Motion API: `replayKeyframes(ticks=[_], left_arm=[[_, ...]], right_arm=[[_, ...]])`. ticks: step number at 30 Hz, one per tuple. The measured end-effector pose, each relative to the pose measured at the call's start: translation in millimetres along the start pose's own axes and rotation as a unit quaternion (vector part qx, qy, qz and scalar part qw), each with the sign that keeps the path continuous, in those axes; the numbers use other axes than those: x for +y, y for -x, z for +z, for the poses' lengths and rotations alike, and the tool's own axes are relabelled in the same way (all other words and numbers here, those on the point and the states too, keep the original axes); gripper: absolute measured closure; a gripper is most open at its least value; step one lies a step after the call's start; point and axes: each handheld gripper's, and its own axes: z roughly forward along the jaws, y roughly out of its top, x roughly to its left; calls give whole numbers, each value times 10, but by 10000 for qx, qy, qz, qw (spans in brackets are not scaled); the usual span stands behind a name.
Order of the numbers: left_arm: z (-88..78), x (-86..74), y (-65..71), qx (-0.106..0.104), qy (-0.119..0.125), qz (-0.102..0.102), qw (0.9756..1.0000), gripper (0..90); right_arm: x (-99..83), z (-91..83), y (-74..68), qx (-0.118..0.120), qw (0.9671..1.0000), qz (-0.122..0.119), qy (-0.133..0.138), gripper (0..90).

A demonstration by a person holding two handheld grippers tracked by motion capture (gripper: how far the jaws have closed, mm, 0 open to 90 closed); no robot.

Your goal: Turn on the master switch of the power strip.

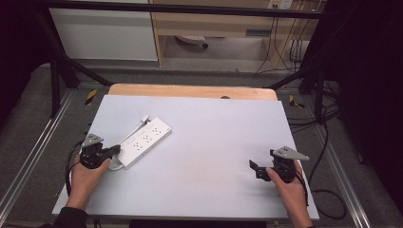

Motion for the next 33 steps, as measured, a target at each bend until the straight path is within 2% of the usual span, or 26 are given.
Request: replayKeyframes(ticks=[13, 20, 33], left_arm=[[-8, -1, 2, -44, 61, -22, 10000, 900], [-33, 5, 0, -54, 267, -46, 9996, 900], [-62, 20, 31, -86, 530, -71, 9985, 712]], right_arm=[[2, -3, -1, -5, 10000, -10, 9, 39], [2, -4, 1, -7, 10000, -5, 10, 39], [2, -4, 2, -12, 10000, -12, 18, 39]])
